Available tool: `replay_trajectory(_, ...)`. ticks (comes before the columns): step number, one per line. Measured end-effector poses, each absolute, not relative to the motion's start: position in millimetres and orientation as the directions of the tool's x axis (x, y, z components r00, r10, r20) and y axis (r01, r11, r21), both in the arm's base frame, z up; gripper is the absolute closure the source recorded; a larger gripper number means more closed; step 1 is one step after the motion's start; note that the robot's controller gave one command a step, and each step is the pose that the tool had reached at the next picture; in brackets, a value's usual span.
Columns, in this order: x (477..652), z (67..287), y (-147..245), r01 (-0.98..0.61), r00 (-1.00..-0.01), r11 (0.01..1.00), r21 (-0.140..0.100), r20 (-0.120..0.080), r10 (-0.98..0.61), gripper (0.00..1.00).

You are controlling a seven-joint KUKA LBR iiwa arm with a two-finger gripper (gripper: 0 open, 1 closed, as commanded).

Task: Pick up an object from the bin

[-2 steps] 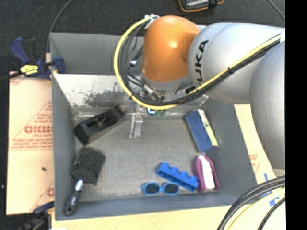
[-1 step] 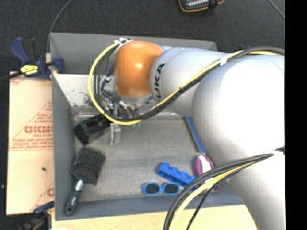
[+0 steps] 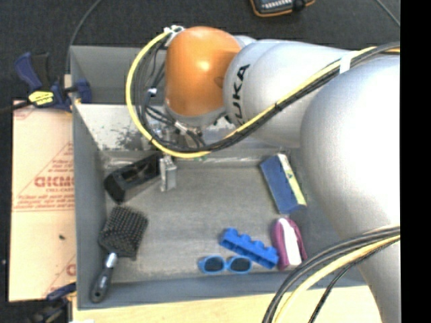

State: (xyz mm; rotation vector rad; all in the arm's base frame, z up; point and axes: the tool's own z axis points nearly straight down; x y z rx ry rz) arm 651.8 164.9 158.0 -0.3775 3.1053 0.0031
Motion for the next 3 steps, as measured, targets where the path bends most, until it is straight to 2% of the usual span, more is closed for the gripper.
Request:
replay_trajectory(1, 653.1, 101, 205, -0.302, -0.953, 0.953, -0.002, -0.013, -0.302, 0.0)
replay_trajectory(2, 651.8, 71, 193, -0.385, -0.923, 0.923, -0.005, -0.022, -0.385, 0.0)
replay_trajectory(3, 651.0, 71, 219, 0.039, -0.999, 0.999, -0.007, -0.017, 0.039, 1.0)
